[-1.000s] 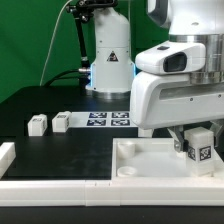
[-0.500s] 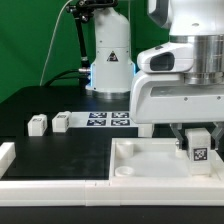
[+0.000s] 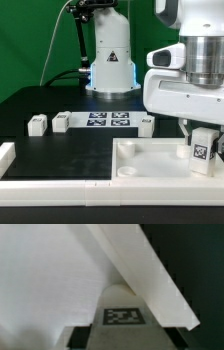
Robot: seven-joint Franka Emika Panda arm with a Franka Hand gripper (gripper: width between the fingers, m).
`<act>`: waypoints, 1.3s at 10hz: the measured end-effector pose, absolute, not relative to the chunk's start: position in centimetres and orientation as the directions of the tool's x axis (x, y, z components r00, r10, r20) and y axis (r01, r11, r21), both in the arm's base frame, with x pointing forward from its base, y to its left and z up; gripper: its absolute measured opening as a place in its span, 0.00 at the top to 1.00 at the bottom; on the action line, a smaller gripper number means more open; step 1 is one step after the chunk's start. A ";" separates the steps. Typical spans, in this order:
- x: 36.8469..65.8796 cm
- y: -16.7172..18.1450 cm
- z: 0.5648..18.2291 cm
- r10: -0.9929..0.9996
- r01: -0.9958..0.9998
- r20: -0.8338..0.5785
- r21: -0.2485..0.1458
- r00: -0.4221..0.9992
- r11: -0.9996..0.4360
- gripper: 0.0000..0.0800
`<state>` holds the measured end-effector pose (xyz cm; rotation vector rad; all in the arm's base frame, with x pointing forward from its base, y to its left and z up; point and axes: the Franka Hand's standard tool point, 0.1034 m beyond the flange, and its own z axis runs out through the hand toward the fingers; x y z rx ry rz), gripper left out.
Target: Assemble one leg
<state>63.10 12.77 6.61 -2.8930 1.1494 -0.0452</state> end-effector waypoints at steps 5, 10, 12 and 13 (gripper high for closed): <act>63.2 12.7 6.5 -0.858 -0.857 -0.025 -0.058 0.513 -0.511 0.50; 63.2 12.6 6.6 -0.618 -0.617 -0.007 -0.056 0.786 -0.785 0.20; 63.2 12.6 6.6 -0.434 -0.433 0.006 -0.054 0.901 -0.900 0.19; 63.2 12.4 6.6 -0.326 -0.325 0.012 -0.053 0.945 -0.944 0.19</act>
Offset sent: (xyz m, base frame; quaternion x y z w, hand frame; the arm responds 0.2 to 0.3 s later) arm 0.0000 0.0000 0.0000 0.0000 0.0000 0.2377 0.9713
